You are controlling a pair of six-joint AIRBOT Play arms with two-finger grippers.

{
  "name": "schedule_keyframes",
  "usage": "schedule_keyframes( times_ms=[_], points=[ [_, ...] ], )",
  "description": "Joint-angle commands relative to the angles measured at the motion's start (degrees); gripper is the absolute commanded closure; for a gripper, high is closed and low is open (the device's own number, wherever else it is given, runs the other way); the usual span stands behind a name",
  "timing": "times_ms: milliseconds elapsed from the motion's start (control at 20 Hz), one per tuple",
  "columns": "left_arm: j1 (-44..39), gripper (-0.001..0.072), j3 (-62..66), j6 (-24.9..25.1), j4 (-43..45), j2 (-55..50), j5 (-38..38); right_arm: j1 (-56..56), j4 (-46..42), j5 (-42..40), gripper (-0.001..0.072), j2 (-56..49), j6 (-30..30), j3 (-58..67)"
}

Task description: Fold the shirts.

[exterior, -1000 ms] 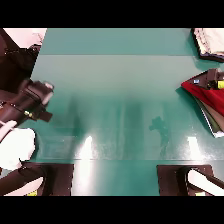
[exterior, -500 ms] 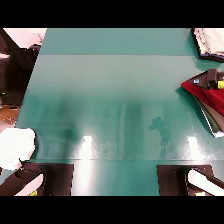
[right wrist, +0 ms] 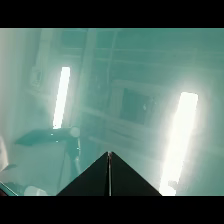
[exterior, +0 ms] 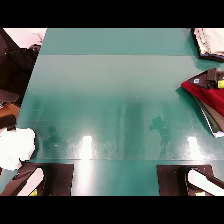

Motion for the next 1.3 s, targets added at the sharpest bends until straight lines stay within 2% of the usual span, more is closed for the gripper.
schedule_keyframes(
  times_ms=[0, 300, 350, 400, 450, 600, 800, 900, 1050, 1250],
  points=[
    [2.71, 0.0077, -9.31, -0.17, -0.07, 0.15, 4.44, 0.04, 0.0, 0.09, 0.0696, 0.0, 0.0, -0.02],
    [2.71, 0.0082, -17.29, -2.36, 1.44, 0.13, 12.2, 0.04, 0.04, 0.11, 0.0695, 0.0, 0.02, -0.02],
    [2.71, 0.021, -17.25, -2.93, 1.46, 0.15, 12.79, 0.04, 0.04, 0.11, 0.0695, 0.0, 0.0, 0.0],
    [2.71, 0.0498, -17.16, -2.95, 1.38, 0.13, 13.14, 0.04, 0.04, 0.11, 0.0696, 0.0, 0.02, 0.0],
    [2.71, 0.0669, -16.87, -2.93, 1.14, 0.15, 13.44, 0.04, 0.07, 0.11, 0.0695, 0.0, 0.02, 0.0],
    [2.71, 0.068, -11.69, -2.45, -1.86, 0.15, 13.57, 0.04, 0.09, 0.09, 0.0696, 0.0, 0.02, 0.0],
    [0.0, 0.0681, 7.08, 1.22, -10.8, 0.15, 12.7, 0.04, 0.15, 0.07, 0.0696, 0.0, 0.04, 0.0],
    [-5.86, 0.0682, 16.96, 2.08, -13.68, 0.13, 11.45, 0.04, 0.52, 0.04, 0.0695, 0.0, 0.04, 0.0],
    [-18.86, 0.0682, 30.12, 3.63, -18.53, 0.07, 11.32, 0.04, 0.52, -0.11, 0.0695, 0.0, 0.04, 0.0],
    [-34.45, 0.0682, 43.01, 3.69, -18.67, -2.4, 12.9, 0.04, 0.52, -1.22, 0.0696, 0.0, 0.04, 2.23]
  ],
)
